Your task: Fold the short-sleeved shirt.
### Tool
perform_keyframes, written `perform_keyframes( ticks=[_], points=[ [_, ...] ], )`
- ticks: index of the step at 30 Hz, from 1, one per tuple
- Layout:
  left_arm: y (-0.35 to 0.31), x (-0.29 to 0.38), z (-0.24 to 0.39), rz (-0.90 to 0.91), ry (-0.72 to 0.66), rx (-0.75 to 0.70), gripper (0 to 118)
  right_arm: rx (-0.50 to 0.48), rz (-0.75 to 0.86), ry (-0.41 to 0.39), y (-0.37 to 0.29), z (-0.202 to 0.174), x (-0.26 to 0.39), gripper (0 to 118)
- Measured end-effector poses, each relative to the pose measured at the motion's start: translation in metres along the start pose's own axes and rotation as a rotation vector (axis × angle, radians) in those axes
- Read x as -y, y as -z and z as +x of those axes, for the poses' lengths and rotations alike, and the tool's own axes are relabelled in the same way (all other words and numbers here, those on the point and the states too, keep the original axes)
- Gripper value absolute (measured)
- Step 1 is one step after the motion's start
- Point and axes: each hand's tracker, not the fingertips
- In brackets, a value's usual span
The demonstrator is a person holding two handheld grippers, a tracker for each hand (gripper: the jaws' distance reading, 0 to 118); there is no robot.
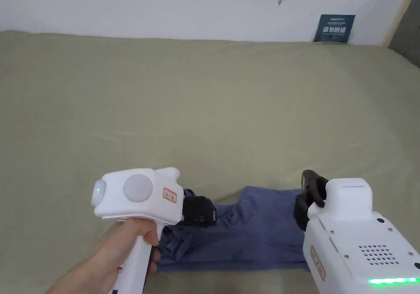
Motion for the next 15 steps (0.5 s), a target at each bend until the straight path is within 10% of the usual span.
perform_keyframes(
  ticks=[2, 5, 15],
  points=[
    [-0.025, 0.006, -0.011, 0.076, -0.044, 0.07, 87, -0.001, -0.006, 0.008, 0.002, 0.0, 0.0, 0],
    [-0.053, 0.007, -0.037, 0.166, -0.13, 0.149, 0, -0.001, -0.004, 0.022, 0.003, -0.002, 0.0, 0],
    [-0.031, 0.015, -0.076, 0.085, -0.195, 0.136, 0, -0.012, -0.019, 0.021, 0.007, -0.004, 0.001, 0]
  ],
)
